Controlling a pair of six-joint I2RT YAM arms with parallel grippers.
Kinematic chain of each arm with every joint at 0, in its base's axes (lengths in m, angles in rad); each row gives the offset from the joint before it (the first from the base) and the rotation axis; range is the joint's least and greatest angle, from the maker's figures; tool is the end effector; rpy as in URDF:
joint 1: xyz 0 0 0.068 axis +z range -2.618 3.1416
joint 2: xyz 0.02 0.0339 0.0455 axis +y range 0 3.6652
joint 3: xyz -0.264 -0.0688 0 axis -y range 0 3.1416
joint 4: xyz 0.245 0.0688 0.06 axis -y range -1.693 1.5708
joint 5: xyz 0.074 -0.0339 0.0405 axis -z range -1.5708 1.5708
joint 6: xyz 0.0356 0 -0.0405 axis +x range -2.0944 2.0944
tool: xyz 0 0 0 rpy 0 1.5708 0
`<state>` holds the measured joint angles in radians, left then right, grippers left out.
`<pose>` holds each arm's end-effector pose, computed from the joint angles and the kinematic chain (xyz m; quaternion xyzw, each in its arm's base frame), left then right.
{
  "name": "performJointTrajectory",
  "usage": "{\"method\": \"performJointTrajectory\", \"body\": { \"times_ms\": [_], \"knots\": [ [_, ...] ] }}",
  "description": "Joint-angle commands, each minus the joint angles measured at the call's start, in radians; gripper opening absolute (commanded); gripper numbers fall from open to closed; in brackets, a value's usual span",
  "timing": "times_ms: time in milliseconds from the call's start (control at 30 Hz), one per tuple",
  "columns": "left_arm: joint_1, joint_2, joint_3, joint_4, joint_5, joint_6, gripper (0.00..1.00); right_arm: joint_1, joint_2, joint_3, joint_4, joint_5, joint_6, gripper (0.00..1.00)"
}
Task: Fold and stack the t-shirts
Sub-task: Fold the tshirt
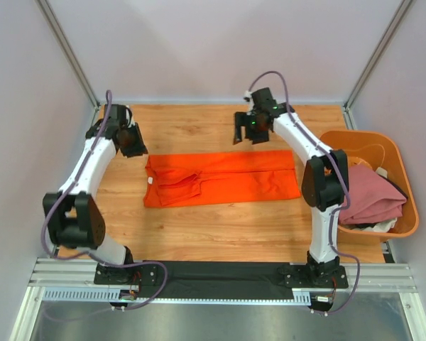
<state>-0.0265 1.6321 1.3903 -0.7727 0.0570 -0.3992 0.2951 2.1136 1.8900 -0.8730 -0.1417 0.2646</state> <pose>0.3461 -0.0112 0.2836 -0.1704 0.9460 -0.0848 0.2625 0.4372 0.1381 0.2465 -0.0314 0.9692 0.1308 0.2062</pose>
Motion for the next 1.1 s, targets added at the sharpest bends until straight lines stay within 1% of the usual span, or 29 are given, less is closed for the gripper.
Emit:
{"method": "performJointTrajectory", "body": {
  "times_ms": [0, 33, 67, 100, 133, 167, 200, 233, 267, 300, 333, 367, 400, 467, 600, 633, 733, 900, 1067],
  "knots": [
    [-0.004, -0.15, -0.18, 0.084, 0.238, -0.027, 0.33, 0.157, -0.076, -0.038, 0.158, -0.195, -0.131, 0.79],
    [-0.004, -0.162, -0.212, 0.081, 0.259, -0.062, 0.35, 0.179, -0.066, -0.029, 0.158, -0.232, -0.148, 0.79],
    [-0.004, -0.19, -0.282, 0.078, 0.279, -0.085, 0.35, 0.214, -0.035, 0.004, 0.151, -0.249, -0.142, 0.79],
    [-0.006, -0.204, -0.318, 0.082, 0.305, -0.108, 0.36, 0.225, -0.018, 0.027, 0.131, -0.263, -0.125, 0.78],
    [-0.006, -0.225, -0.353, 0.087, 0.303, -0.175, 0.36, 0.237, 0.0, 0.047, 0.118, -0.275, -0.101, 0.77],
    [-0.007, -0.265, -0.429, 0.102, 0.311, -0.212, 0.39, 0.254, 0.032, 0.081, 0.112, -0.297, -0.017, 0.76],
    [-0.007, -0.282, -0.466, 0.162, 0.351, -0.248, 0.41, 0.262, 0.04, 0.083, 0.123, -0.299, 0.036, 0.76],
    [-0.007, -0.296, -0.497, 0.189, 0.365, -0.31, 0.43, 0.271, 0.043, 0.072, 0.14, -0.3, 0.1, 0.76],
    [-0.01, -0.307, -0.54, 0.214, 0.372, -0.338, 0.43, 0.285, 0.034, 0.052, 0.167, -0.302, 0.198, 0.76],
    [-0.013, -0.304, -0.551, 0.248, 0.372, -0.367, 0.43, 0.292, 0.026, -0.007, 0.225, -0.299, 0.249, 0.76],
    [-0.013, -0.298, -0.553, 0.25, 0.363, -0.369, 0.43, 0.297, 0.017, -0.043, 0.262, -0.297, 0.292, 0.76],
    [-0.013, -0.276, -0.551, 0.25, 0.356, -0.369, 0.43, 0.303, 0.008, -0.077, 0.305, -0.332, 0.374, 0.76],
    [-0.013, -0.264, -0.547, 0.245, 0.342, -0.366, 0.43, 0.305, 0.011, -0.116, 0.34, -0.346, 0.402, 0.76],
    [-0.013, -0.236, -0.53, 0.214, 0.313, -0.36, 0.43, 0.308, 0.037, -0.118, 0.329, -0.369, 0.426, 0.76],
    [-0.013, -0.247, -0.544, 0.26, 0.279, -0.369, 0.44, 0.32, 0.052, -0.108, 0.286, -0.365, 0.368, 0.76],
    [-0.013, -0.247, -0.545, 0.266, 0.274, -0.368, 0.47, 0.32, 0.057, -0.109, 0.284, -0.368, 0.354, 0.76],
    [-0.013, -0.218, -0.53, 0.263, 0.247, -0.357, 0.48, 0.322, 0.072, -0.091, 0.253, -0.361, 0.318, 0.78],
    [-0.013, -0.153, -0.49, 0.247, 0.204, -0.346, 0.48, 0.325, 0.118, -0.054, 0.21, -0.345, 0.37, 0.77],
    [-0.013, -0.095, -0.456, 0.259, 0.199, -0.345, 0.45, 0.332, 0.126, -0.089, 0.25, -0.354, 0.438, 0.74]
  ]
}}
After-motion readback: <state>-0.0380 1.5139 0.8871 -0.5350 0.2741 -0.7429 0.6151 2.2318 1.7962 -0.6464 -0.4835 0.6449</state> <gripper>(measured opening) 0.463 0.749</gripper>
